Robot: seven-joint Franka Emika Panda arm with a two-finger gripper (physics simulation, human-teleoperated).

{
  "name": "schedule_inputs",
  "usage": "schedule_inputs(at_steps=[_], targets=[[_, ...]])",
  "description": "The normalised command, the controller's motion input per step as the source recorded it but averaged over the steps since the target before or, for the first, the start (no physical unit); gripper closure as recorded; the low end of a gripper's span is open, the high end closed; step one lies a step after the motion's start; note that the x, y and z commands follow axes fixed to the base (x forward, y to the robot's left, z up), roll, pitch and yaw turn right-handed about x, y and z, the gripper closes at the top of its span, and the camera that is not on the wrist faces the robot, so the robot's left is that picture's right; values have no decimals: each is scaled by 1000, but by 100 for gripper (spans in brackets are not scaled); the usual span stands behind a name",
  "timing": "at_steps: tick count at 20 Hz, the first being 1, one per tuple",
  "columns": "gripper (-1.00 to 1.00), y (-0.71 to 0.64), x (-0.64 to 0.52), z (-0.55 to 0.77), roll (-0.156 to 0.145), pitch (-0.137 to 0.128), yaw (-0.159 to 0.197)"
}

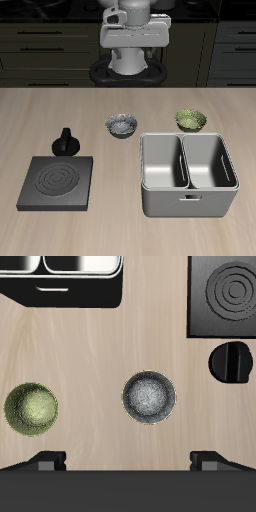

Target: Place the black bowl on the flat stove

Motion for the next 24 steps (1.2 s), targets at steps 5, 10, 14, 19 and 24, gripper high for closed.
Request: schedule_inputs(at_steps=[5, 10, 14, 19, 24], targets=[[-100, -268, 51, -8, -2, -2, -12], [-100, -404, 87, -16, -3, 2, 6], [-100, -201, 120, -125, 8, 14, 15], [-100, 189, 138, -346, 9, 34, 32], [-100, 97, 103, -295, 6, 19, 11]])
